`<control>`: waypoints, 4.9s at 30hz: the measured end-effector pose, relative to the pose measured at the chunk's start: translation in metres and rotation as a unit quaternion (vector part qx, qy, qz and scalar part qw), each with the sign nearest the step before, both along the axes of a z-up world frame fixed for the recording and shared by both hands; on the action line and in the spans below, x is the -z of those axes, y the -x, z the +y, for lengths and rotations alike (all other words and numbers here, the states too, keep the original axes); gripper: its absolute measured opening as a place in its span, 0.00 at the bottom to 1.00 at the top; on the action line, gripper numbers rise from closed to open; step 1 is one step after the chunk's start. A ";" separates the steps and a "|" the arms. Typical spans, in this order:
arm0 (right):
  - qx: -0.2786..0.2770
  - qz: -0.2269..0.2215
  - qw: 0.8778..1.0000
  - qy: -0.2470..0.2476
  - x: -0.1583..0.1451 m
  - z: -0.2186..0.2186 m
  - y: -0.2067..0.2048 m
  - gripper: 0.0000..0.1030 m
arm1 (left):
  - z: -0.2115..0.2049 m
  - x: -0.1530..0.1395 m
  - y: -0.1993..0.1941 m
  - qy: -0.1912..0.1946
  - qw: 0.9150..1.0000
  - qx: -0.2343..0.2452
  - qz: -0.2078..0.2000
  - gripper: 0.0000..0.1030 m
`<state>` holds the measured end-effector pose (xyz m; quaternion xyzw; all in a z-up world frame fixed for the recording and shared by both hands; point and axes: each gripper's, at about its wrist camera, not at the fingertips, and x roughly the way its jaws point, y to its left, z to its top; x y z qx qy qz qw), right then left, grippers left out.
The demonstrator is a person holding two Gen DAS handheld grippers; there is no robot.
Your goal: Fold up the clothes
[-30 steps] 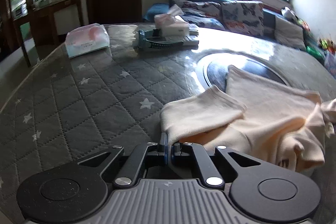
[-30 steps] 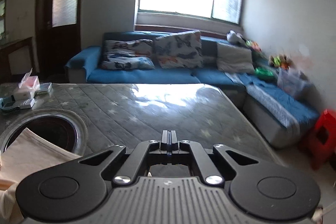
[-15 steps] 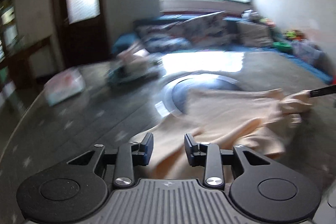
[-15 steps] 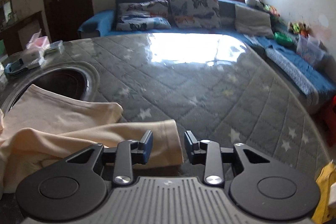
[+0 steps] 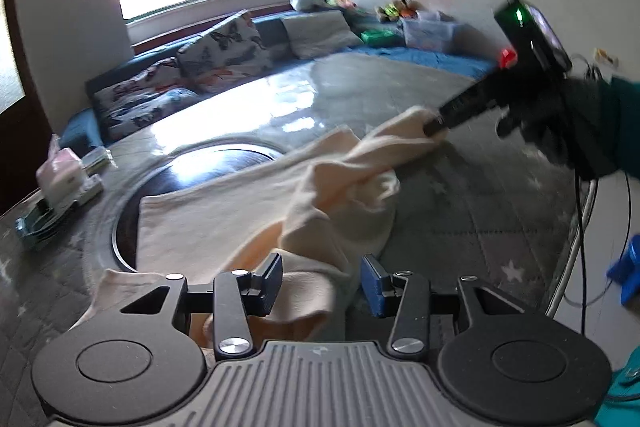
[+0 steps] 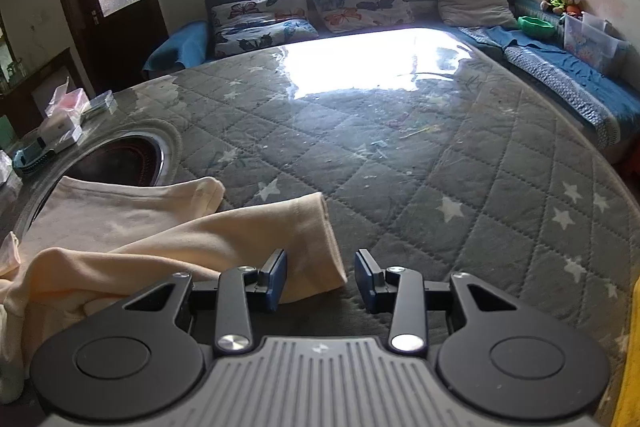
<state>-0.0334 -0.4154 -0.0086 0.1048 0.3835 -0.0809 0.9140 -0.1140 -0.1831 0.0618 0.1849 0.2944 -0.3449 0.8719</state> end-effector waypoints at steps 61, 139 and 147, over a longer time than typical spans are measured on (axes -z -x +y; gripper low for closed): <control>-0.133 0.054 0.989 0.019 0.001 0.054 -0.124 0.17 | 0.045 0.037 -0.219 -0.022 0.982 -0.174 0.067 0.08; -0.457 0.036 0.885 0.080 -0.007 0.248 0.043 0.33 | 0.275 0.035 -0.049 0.085 0.888 -0.452 0.008 0.04; -0.467 0.006 0.881 0.080 -0.024 0.259 0.039 0.33 | 0.281 0.029 -0.050 0.062 0.883 -0.466 -0.013 0.04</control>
